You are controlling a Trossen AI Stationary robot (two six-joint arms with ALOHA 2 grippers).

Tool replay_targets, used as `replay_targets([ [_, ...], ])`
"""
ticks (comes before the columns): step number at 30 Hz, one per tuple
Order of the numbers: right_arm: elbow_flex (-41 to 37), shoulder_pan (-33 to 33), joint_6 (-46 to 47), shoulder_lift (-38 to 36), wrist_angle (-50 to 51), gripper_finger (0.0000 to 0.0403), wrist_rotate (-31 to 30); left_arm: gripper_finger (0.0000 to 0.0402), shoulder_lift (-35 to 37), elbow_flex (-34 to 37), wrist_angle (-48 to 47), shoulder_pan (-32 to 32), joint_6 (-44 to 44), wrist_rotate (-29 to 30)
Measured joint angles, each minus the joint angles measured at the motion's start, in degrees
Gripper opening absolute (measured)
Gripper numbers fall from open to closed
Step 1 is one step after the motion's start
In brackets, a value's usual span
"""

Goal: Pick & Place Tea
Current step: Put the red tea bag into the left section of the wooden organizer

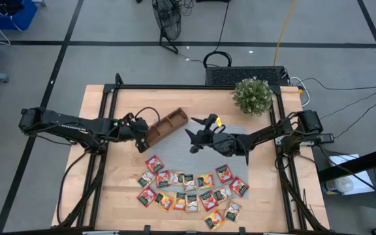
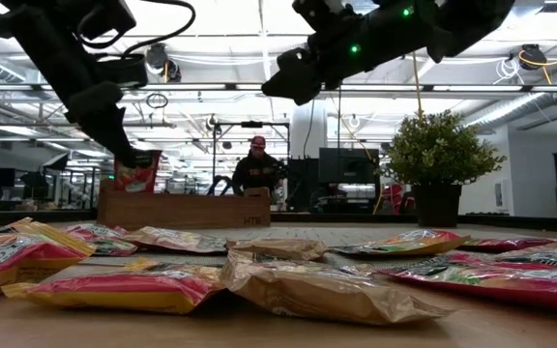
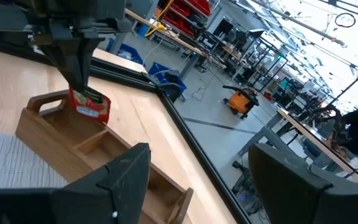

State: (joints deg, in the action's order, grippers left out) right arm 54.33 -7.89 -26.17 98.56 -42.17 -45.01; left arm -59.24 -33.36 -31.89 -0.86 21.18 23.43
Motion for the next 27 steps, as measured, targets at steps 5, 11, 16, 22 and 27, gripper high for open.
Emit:
replay_targets([
  [5,0.0,0.08,0.0,-0.02,0.19,0.0251,0.0,0.0,0.0,0.0,-0.39,-0.06,0.54,-1.53],
  [11,0.01,0.08,-0.07,-0.02,0.24,0.0251,0.02,0.0,0.1,0.0,0.52,-0.81,-0.05,-1.95],
  [16,0.02,0.1,-0.15,-0.02,0.24,0.0251,0.02,0.0,0.15,0.0,0.89,-0.88,-0.39,-2.57],
  [22,0.02,0.08,-0.09,-0.02,0.39,0.0251,0.02,0.0,0.15,0.0,0.86,-0.88,-0.45,-4.41],
  [27,0.01,0.08,-0.04,-0.02,0.39,0.0251,0.02,0.0,0.15,0.0,0.4,-0.88,-0.72,-3.48],
])
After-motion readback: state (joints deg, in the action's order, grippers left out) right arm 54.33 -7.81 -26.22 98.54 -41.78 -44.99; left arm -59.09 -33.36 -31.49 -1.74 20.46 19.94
